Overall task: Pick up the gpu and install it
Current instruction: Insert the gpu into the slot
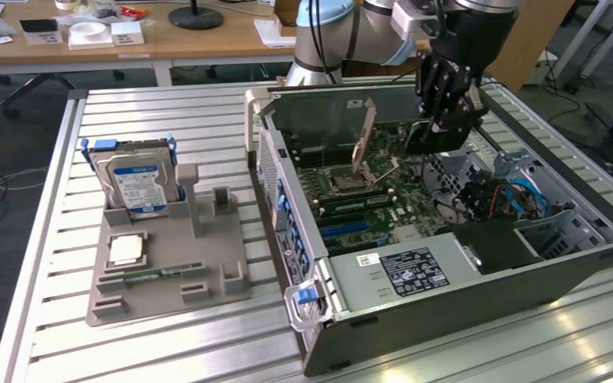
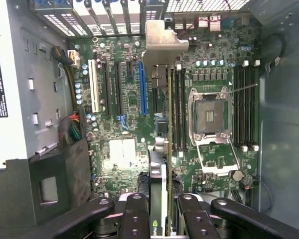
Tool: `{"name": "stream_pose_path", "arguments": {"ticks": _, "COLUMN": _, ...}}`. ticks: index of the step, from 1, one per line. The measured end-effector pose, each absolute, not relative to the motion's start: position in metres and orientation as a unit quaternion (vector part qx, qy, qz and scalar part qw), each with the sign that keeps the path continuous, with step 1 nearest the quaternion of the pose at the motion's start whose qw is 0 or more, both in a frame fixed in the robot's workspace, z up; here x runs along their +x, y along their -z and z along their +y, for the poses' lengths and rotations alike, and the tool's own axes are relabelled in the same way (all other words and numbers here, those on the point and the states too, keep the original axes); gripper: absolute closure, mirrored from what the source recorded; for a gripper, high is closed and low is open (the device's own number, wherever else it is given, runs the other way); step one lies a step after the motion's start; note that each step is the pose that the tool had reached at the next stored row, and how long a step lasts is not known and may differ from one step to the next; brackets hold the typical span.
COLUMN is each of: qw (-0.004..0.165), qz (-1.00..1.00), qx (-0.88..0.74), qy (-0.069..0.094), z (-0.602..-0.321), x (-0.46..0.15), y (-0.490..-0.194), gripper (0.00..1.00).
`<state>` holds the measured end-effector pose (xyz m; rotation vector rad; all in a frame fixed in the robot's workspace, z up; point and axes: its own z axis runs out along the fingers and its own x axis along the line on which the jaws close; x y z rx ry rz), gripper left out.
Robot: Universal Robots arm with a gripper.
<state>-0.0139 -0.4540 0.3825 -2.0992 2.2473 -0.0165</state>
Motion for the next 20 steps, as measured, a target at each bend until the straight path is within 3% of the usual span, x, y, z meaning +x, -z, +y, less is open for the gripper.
{"name": "stream_pose_path", "arguments": {"ticks": 20, "qw": 0.033, "qz": 0.727, "qx": -0.686, "qy": 0.005, "z": -0.455, "x": -0.024, "y": -0.373, "gripper": 0.73}}
